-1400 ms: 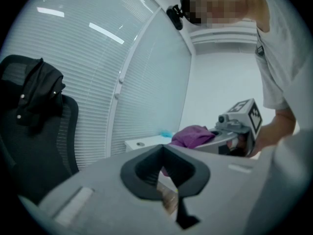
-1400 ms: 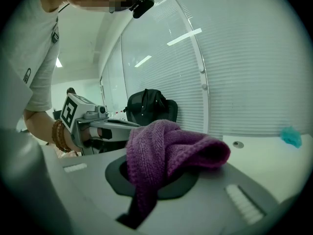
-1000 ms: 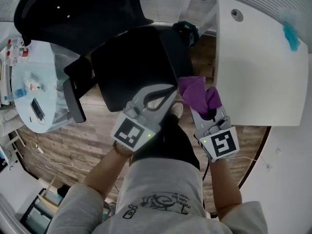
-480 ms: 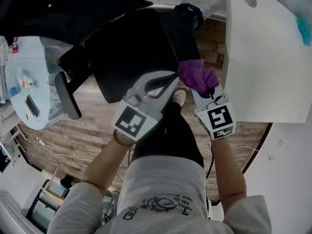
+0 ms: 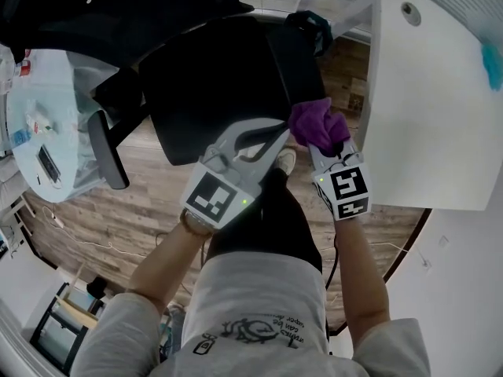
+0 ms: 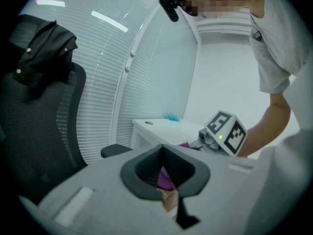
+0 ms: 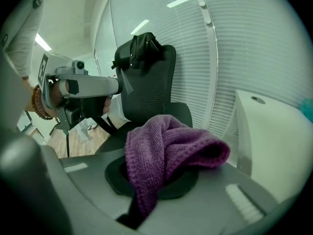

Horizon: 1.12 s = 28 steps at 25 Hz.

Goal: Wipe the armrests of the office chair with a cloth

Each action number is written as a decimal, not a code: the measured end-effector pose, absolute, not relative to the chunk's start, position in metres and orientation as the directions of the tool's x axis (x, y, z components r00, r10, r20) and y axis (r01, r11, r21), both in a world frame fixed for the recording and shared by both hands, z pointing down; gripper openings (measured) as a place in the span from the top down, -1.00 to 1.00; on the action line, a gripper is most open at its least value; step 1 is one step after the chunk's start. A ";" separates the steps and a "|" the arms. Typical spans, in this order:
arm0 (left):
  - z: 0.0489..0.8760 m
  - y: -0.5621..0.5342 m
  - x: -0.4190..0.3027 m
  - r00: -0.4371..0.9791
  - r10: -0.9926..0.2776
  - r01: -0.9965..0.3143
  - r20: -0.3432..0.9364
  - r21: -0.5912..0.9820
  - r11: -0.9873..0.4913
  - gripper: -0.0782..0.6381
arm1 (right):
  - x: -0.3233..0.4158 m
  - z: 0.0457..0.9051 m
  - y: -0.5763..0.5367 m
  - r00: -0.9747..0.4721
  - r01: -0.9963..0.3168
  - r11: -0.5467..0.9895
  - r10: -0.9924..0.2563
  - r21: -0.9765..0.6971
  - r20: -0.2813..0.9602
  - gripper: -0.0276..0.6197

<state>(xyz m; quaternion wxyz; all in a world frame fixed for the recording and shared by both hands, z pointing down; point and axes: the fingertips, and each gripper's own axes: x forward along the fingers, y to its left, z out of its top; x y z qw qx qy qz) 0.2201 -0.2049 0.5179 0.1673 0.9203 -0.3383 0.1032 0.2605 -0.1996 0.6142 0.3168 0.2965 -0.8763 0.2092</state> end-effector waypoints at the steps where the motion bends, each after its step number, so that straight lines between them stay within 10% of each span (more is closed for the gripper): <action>1: 0.517 -0.205 0.219 0.749 -0.589 -0.658 0.303 0.237 -0.715 0.78 | 0.259 0.615 -0.202 -0.623 -0.652 0.738 -0.388 -0.176 0.679 0.82; 28: 0.509 -0.192 0.186 0.713 -0.626 -0.698 0.316 0.230 -0.679 0.78 | 0.182 0.628 -0.338 -0.595 -0.563 0.825 -0.361 -0.052 0.718 0.82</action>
